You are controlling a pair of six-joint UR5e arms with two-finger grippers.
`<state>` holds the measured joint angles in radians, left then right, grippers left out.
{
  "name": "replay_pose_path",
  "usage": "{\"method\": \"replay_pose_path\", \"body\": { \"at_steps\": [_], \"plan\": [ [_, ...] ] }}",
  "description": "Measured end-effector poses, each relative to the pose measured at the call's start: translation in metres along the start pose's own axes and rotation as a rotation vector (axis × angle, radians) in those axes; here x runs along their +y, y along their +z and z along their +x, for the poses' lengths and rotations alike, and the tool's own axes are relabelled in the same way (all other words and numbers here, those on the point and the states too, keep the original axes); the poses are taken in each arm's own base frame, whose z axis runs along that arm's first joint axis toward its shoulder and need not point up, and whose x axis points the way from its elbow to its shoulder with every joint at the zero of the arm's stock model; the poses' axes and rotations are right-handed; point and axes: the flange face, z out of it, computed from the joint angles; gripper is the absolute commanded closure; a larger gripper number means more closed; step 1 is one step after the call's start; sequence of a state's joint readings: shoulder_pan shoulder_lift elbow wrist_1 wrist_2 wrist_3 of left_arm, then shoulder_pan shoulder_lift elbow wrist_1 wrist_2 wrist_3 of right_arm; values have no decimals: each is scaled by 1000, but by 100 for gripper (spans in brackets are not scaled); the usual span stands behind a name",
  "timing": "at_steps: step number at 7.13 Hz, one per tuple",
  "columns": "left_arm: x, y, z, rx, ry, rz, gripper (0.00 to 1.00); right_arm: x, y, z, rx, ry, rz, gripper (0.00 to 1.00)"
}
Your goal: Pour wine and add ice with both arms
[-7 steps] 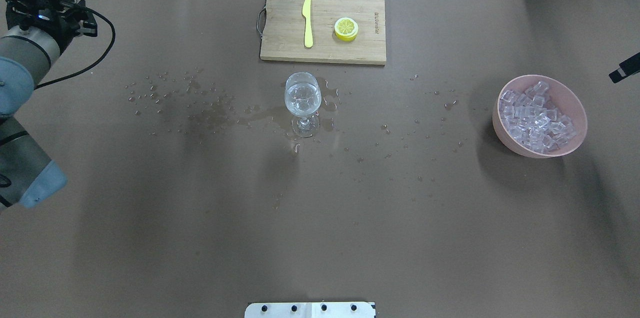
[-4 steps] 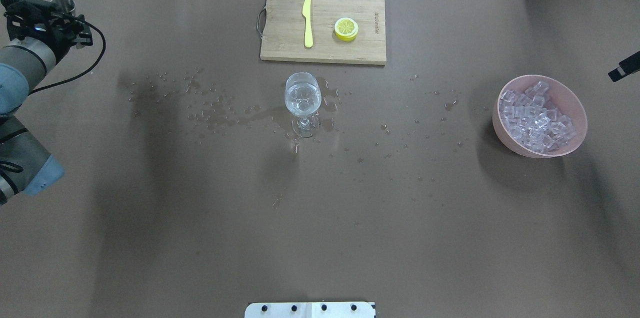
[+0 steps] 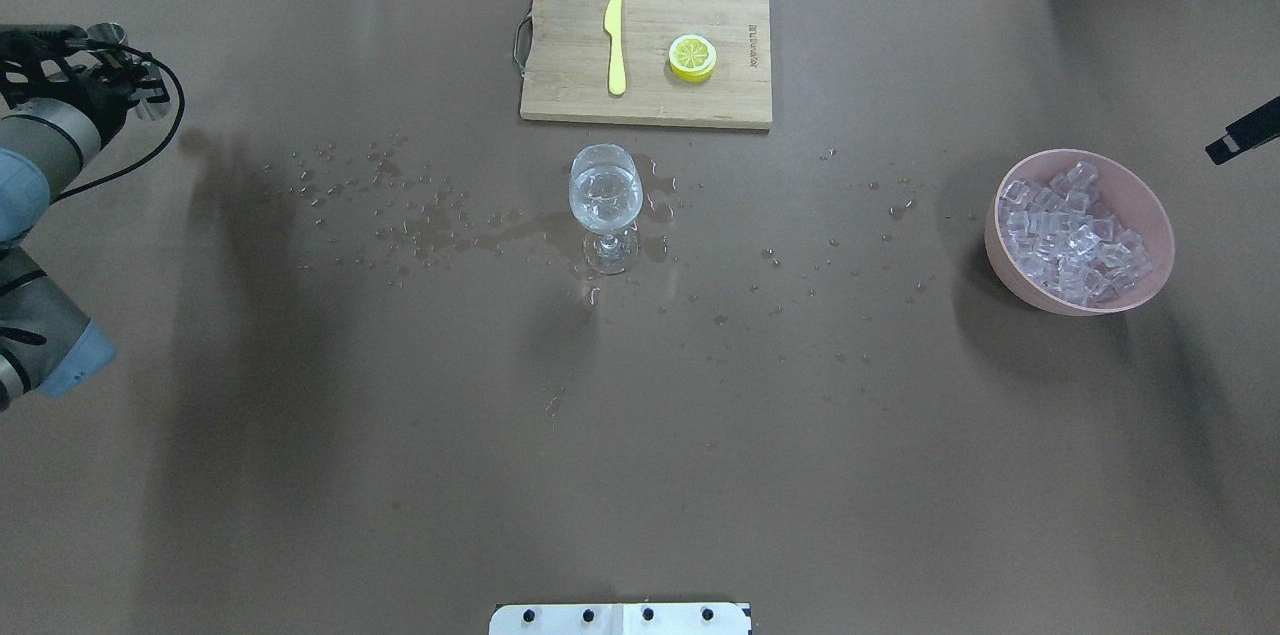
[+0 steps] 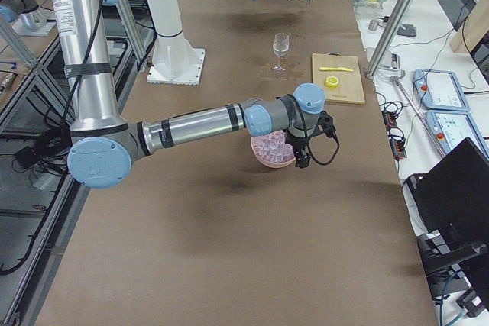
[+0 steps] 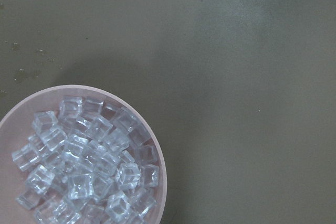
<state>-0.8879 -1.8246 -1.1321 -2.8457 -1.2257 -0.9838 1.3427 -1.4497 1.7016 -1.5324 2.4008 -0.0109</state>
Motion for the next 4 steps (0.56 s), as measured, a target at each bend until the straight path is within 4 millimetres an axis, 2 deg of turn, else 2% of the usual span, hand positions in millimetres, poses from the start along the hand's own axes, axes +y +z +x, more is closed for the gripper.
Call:
{"method": "replay_pose_path", "body": {
  "at_steps": [4],
  "plan": [
    [9, -2, -4, 36, -21, -53, 100, -1, -2, -6, -3, -11, 4, 0]
  ]
}}
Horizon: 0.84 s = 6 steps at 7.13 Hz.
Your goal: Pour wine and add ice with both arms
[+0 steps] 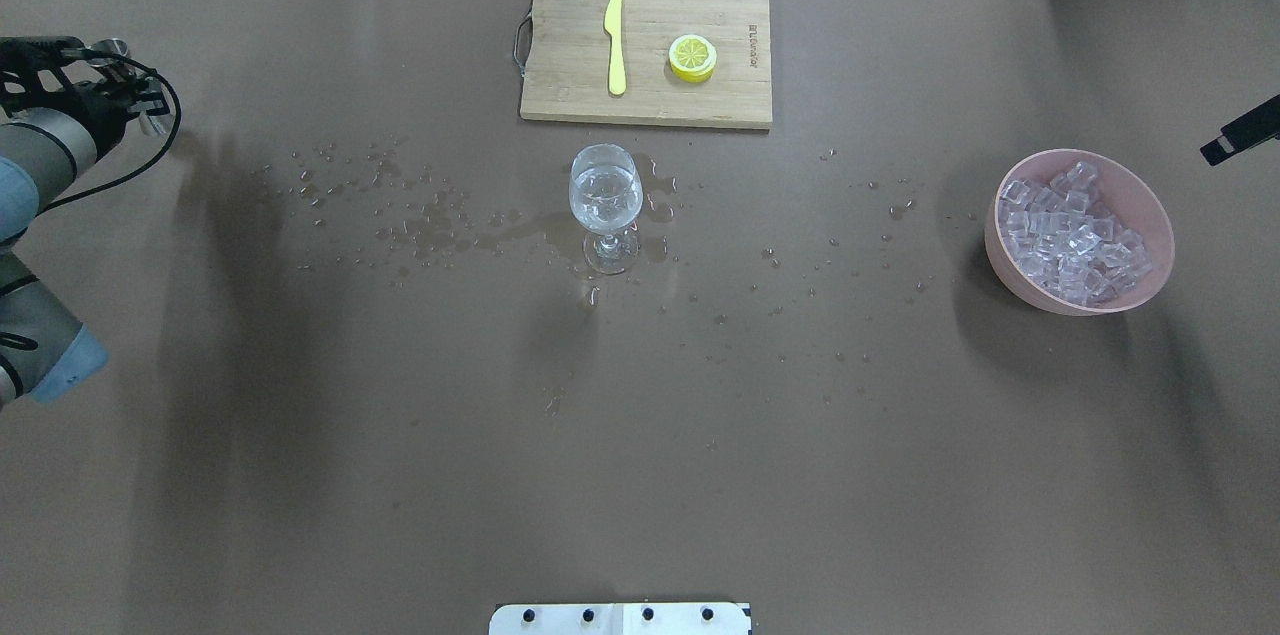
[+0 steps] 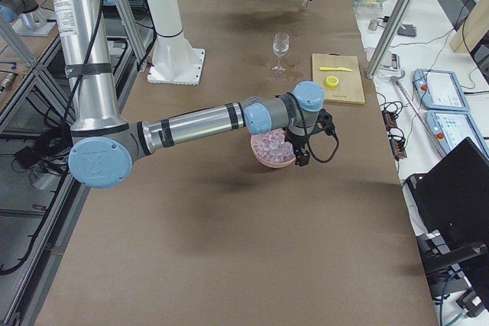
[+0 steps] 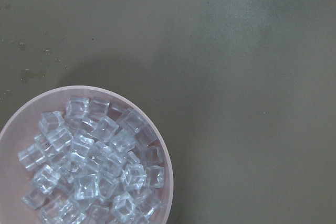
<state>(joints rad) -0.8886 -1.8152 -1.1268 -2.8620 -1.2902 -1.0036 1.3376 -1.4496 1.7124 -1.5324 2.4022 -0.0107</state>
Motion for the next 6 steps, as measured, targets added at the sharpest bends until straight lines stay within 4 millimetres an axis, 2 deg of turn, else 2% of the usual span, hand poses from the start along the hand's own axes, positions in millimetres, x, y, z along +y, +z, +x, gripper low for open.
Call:
{"method": "replay_pose_path", "body": {
  "at_steps": [1, 2, 3, 6],
  "plan": [
    [2, -2, -2, 4, 0, -8, 90, 0, 0, -1, 0, -1, 0, 0],
    [6, -4, -7, 14, 0, -14, 44, 0, 0, -1, 0, -1, 0, 0],
    [8, -8, -12, 26, 2, -15, 2, 0, 0, -1, 0, -2, 0, 0],
    [12, -17, -20, 51, 9, -16, 1, -1, 0, -2, 0, -4, 1, 0]
  ]
}}
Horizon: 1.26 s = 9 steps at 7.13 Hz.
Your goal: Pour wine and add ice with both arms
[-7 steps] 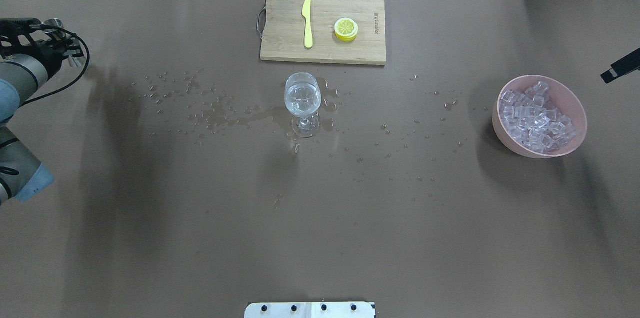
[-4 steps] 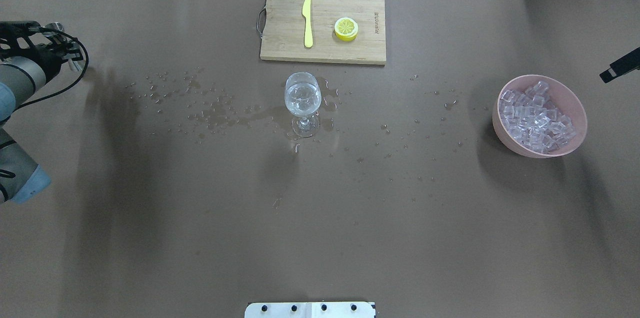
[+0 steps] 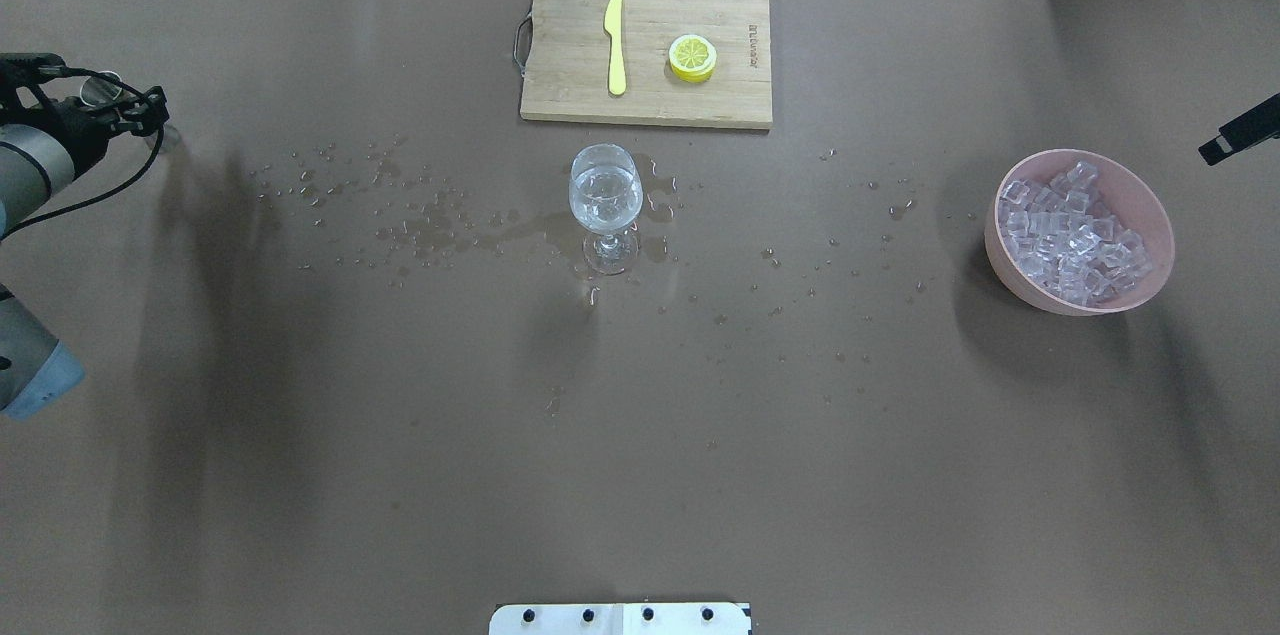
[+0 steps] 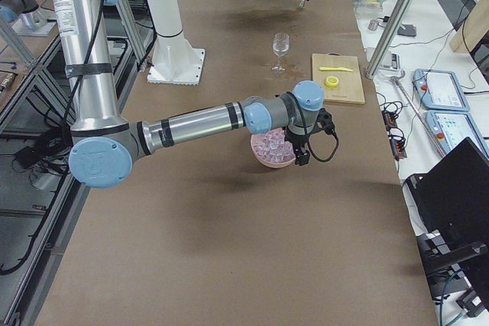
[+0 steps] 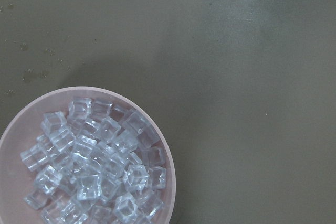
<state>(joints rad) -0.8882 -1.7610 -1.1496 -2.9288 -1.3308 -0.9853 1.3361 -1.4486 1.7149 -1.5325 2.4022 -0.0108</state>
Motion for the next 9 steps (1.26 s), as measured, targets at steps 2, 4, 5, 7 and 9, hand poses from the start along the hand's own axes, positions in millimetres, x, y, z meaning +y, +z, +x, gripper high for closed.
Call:
{"method": "replay_pose_path", "body": {
  "at_steps": [2, 4, 5, 7, 9],
  "plan": [
    [9, -26, -16, 42, 7, -36, 1, -4, 0, 0, 0, -1, 0, 0],
    [19, -66, -33, 110, 5, -122, 1, -14, -5, -10, 0, -27, 18, 0],
    [22, -90, -45, 156, -2, -194, 1, -21, -7, -19, -3, -48, 36, 0],
    [1, -119, -85, 232, -58, -354, 1, -37, 0, -70, -22, 9, 64, 0],
    [-20, -134, -126, 262, -144, -474, 2, -36, 33, -123, 4, 76, 49, 0]
  ]
}}
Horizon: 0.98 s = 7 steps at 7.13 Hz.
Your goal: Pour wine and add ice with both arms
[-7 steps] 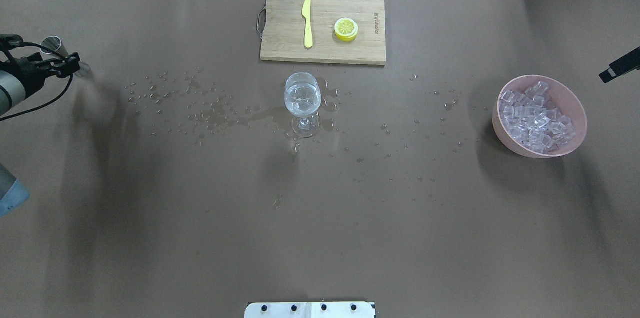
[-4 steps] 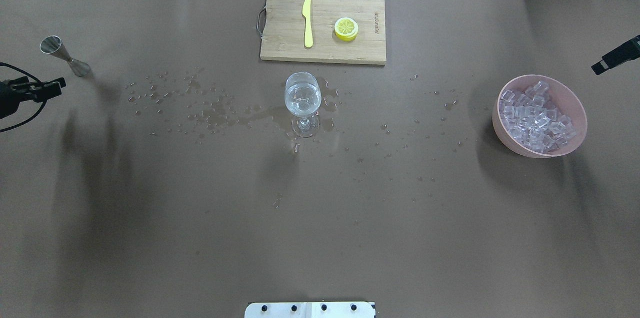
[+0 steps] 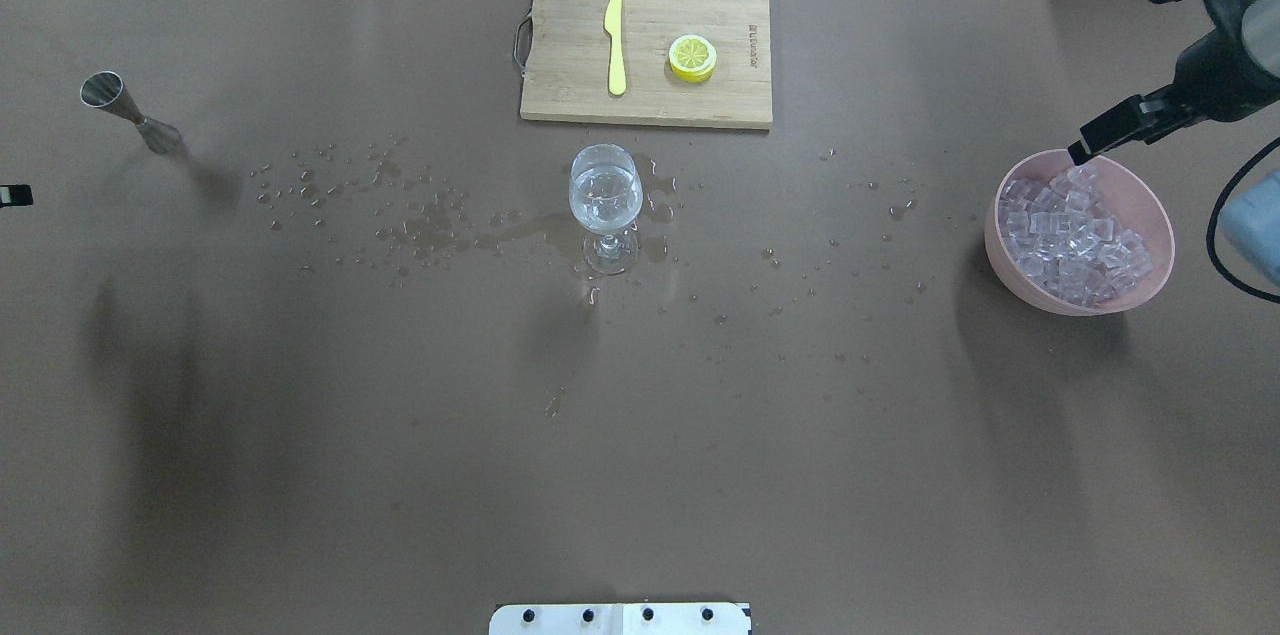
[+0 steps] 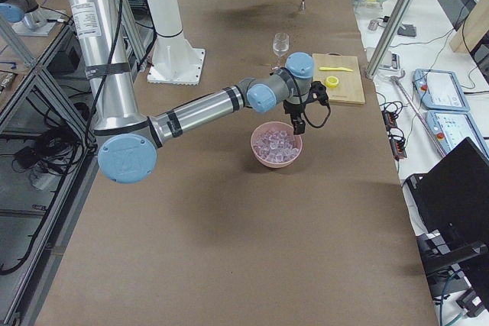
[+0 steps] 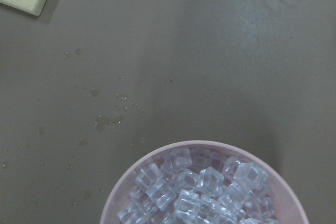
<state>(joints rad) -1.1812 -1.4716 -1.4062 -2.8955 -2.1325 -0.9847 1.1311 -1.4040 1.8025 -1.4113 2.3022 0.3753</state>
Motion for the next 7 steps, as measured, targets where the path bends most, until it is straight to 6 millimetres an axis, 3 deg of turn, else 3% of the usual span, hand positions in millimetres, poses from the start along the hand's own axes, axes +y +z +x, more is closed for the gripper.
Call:
{"method": "replay_pose_path", "body": {
  "at_steps": [1, 3, 5, 7],
  "plan": [
    [1, -2, -12, -6, -35, -17, 2, 11, 18, -4, 25, 7, -22, 0],
    [-2, 1, -14, -8, -70, -47, 3, 29, 53, -1, 84, 0, -65, 0],
    [1, 4, -10, 2, -90, -181, 3, 33, 69, 1, 107, -9, -85, 0],
    [7, 5, -13, 1, 7, -245, 3, 31, 76, 5, 113, -3, -97, 2]
  ]
}}
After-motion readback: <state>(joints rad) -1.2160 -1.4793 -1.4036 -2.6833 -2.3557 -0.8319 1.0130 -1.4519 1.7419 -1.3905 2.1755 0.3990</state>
